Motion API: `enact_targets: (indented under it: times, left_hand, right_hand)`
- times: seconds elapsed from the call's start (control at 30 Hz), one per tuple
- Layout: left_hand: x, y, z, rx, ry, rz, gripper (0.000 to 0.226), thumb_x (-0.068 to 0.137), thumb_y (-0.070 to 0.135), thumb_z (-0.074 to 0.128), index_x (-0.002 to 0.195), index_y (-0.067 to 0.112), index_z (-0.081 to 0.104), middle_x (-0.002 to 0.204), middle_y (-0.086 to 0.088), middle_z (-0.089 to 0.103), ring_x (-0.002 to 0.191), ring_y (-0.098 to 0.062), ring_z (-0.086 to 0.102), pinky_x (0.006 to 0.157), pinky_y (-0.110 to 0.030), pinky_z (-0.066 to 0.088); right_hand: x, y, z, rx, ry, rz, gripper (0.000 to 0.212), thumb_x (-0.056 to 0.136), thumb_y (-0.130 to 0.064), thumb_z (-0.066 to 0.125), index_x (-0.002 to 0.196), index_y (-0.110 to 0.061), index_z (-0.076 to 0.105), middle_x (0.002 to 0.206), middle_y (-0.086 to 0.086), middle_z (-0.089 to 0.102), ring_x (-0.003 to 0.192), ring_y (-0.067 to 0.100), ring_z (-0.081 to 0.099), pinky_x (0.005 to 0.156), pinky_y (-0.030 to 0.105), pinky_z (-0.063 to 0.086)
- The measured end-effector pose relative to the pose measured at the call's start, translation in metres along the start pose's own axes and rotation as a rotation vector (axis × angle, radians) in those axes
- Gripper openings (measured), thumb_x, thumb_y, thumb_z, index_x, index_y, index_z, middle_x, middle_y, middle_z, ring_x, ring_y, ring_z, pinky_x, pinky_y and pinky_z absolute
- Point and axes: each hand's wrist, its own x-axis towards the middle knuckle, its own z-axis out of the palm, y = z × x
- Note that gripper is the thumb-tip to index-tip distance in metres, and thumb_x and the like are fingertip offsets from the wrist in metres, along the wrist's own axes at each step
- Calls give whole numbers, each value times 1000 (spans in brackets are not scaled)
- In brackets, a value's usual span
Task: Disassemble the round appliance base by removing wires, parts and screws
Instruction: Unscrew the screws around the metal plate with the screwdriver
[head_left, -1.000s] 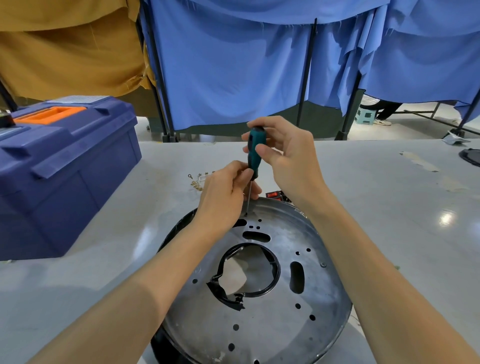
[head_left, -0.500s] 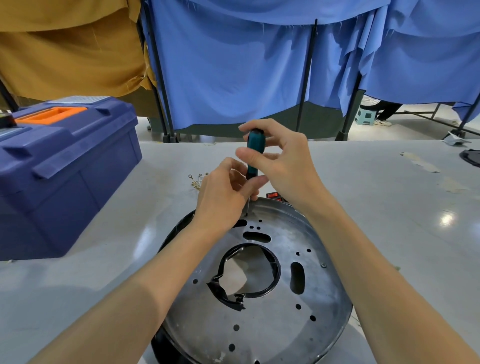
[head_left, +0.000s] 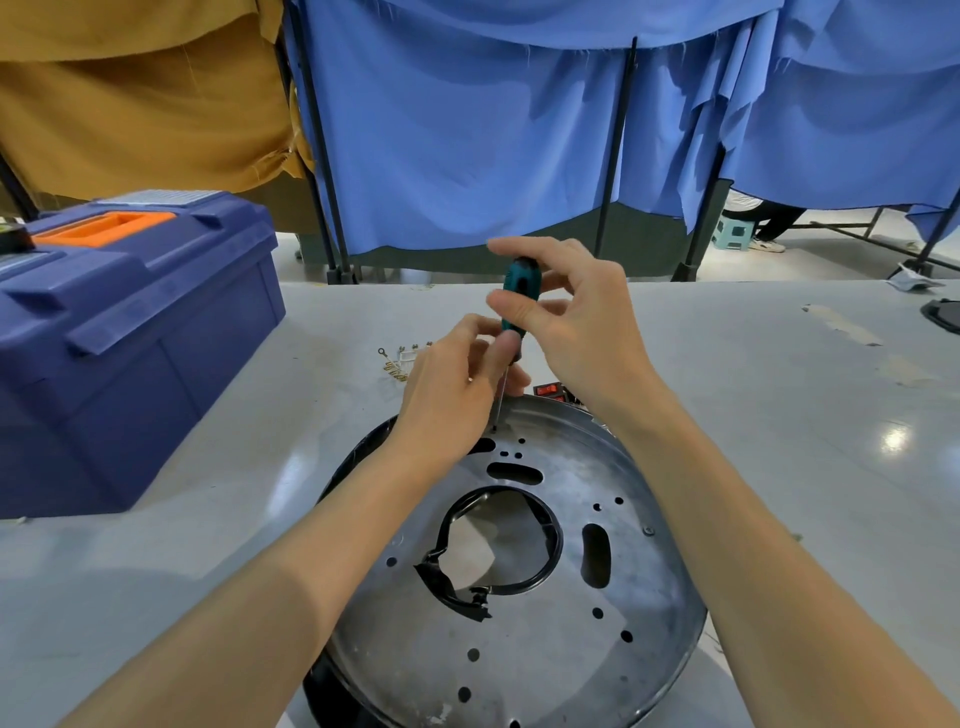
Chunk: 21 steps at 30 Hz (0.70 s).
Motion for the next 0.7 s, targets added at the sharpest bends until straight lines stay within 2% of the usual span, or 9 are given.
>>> enact_targets:
  times: [0.07,0.13,0.2,0.3,0.37,0.43,0.53,0.6,0.7]
  left_hand:
    - [0,0,1,-21,-37,-9,19,104,22,40,105,16,58,82,1,73,82,-15,71,83,-46,56]
    - [1,-1,0,-32,-39,-22,15,103,15,43,103,14,59,79,0,72,80,-17,70,83,-49,56]
    - [1,-2,-1,-31,-9,-16,7,97,18,55,101,12,57,74,-1,71,72,-16,69,77,-46,57]
    - [1,0,-1,-1,41,-12,26,87,27,70,100,14,51,70,0,70,65,-13,68,71,-38,58]
    - [1,1,-1,-3,31,-2,19,91,29,64,101,16,53,72,0,70,67,-13,68,73,-40,58]
    - [1,1,0,-19,2,0,16,100,25,49,107,14,58,78,1,72,75,-13,70,80,-44,57]
    - [1,0,0,-47,-17,-16,18,103,18,44,106,14,61,80,1,72,77,-14,70,82,-47,57]
    - [1,-1,-1,-50,14,-12,11,98,22,54,102,14,61,75,1,71,71,-12,69,79,-45,57]
    - [0,0,-1,6,63,-5,21,90,32,65,99,15,58,72,1,71,69,-13,69,75,-41,57]
  right_hand:
    - [1,0,-1,36,21,12,37,84,1,68,118,-14,65,99,2,65,94,14,63,81,23,55]
    - [1,0,-1,74,11,13,32,86,7,62,114,-7,65,101,8,68,97,22,66,83,28,57]
    - [0,-1,0,74,-14,3,25,88,0,63,111,-11,66,102,5,69,98,17,65,84,25,56]
    - [-1,-1,2,9,-38,-12,30,84,-14,73,112,-24,67,103,1,62,93,7,59,80,16,51]
    - [0,0,2,-1,-16,-8,38,83,-10,73,118,-23,66,101,1,61,91,7,59,80,16,50]
    - [1,0,-1,28,6,10,41,84,1,68,122,-14,65,101,2,66,91,10,63,80,17,53]
    - [1,1,-1,80,-12,25,35,88,9,59,119,-6,65,102,9,70,89,16,69,79,22,56]
    - [0,1,2,56,-35,19,31,91,-2,62,120,-11,65,103,5,68,89,13,67,81,22,56]
    - [0,2,3,-20,-29,4,37,85,-19,73,121,-21,65,103,-1,59,91,10,59,87,23,52]
